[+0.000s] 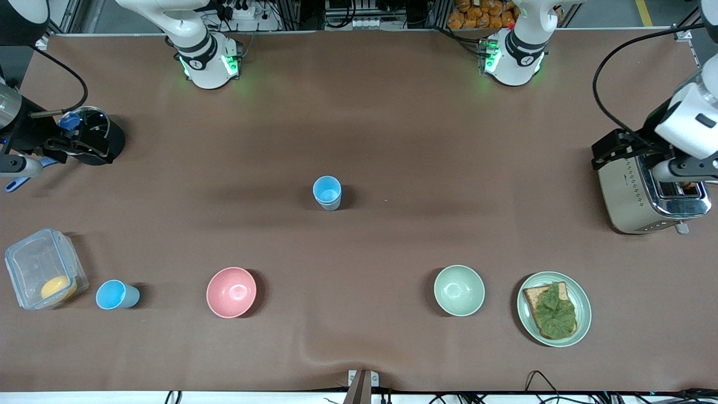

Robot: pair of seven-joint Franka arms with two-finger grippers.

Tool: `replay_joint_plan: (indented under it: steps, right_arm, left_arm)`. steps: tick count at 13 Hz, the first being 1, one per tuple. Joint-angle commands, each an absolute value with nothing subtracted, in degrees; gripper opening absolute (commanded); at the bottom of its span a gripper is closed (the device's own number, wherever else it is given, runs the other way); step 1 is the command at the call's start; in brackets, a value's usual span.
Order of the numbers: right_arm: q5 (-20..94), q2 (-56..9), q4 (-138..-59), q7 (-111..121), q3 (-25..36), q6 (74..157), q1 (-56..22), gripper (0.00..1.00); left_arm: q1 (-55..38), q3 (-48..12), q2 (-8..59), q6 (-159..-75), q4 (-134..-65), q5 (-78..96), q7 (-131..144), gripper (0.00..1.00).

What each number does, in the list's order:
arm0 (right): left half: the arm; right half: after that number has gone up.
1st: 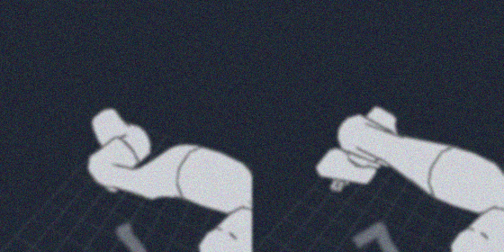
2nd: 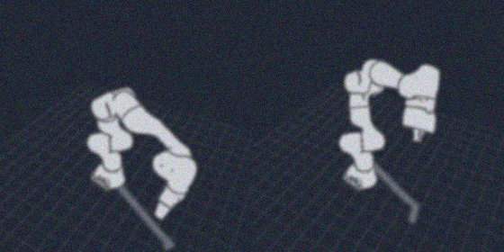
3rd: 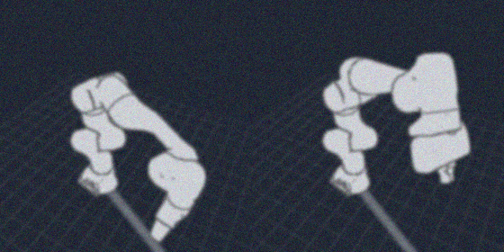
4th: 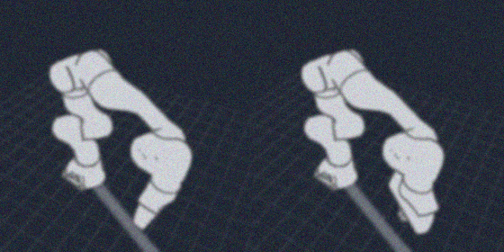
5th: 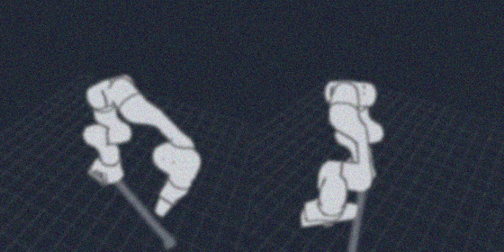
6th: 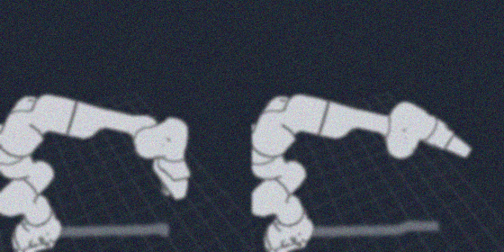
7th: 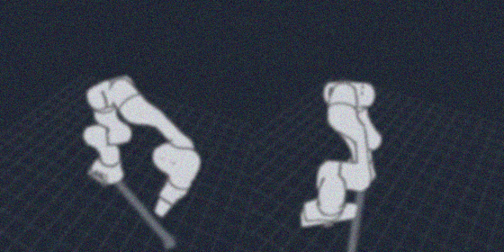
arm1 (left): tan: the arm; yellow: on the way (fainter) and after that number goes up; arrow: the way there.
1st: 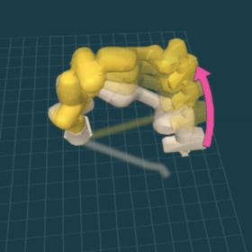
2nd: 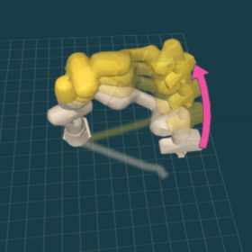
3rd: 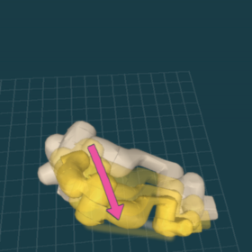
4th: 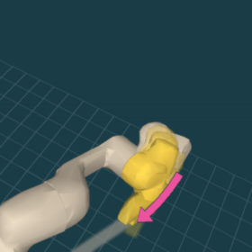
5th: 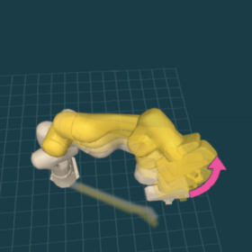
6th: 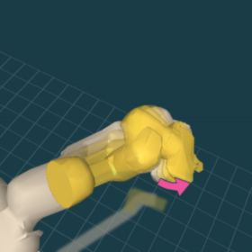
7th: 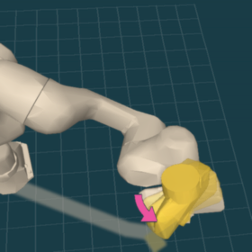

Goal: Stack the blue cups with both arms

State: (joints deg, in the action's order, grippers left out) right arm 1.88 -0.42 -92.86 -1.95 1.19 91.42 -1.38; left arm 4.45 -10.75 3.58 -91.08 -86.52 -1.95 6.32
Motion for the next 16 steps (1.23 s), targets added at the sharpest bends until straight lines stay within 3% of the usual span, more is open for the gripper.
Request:
replay_joint_plan:
  steps: [1,16]
  right_arm:
    - [1.14,0.35,-92.99,-2.20,1.05,90.88,-1.32,1.00]
    - [1.06,0.44,-93.08,-2.29,1.05,90.44,-1.41,1.00]
  left_arm:
    - [1.68,-6.96,0.62,-91.23,-88.95,-0.70,2.91,1.00]
    - [1.14,-5.19,0.44,-84.73,-85.87,1.05,2.99,1.00]
